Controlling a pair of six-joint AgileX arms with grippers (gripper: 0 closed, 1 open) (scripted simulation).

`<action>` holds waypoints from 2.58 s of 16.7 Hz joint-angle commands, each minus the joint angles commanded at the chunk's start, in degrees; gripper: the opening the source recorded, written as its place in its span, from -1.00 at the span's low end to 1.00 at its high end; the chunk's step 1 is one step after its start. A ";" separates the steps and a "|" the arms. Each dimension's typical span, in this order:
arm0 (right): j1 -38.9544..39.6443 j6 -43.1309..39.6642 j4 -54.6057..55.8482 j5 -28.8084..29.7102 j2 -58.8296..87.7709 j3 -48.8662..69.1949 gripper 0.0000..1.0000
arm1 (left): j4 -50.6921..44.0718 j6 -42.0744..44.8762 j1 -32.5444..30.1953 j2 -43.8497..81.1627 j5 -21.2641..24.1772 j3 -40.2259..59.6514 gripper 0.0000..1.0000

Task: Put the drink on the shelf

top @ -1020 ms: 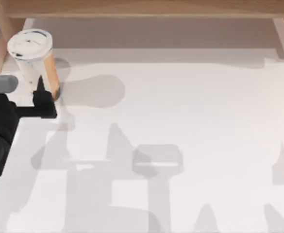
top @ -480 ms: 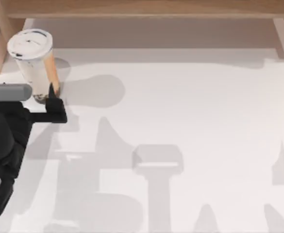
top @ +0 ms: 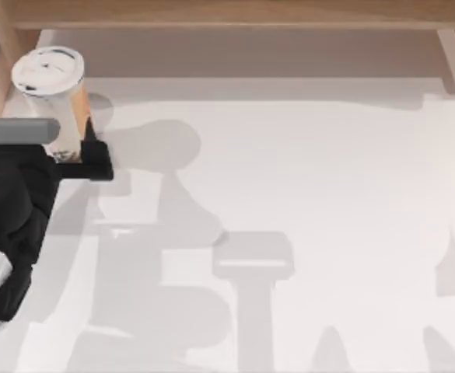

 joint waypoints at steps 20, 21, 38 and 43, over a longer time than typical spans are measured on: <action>0.00 0.00 0.00 0.00 0.00 0.00 1.00 | -7.11 0.12 1.58 5.80 1.64 12.94 -0.36; 0.00 0.00 0.00 0.00 0.00 0.00 1.00 | -7.11 0.12 1.58 5.80 1.64 12.94 -0.51; 0.00 0.00 0.00 0.00 0.00 0.00 1.00 | -8.84 0.21 1.48 3.89 1.62 12.78 -1.00; 0.00 0.00 0.00 0.00 0.00 0.00 1.00 | -9.39 0.30 1.48 3.43 1.60 12.83 -1.00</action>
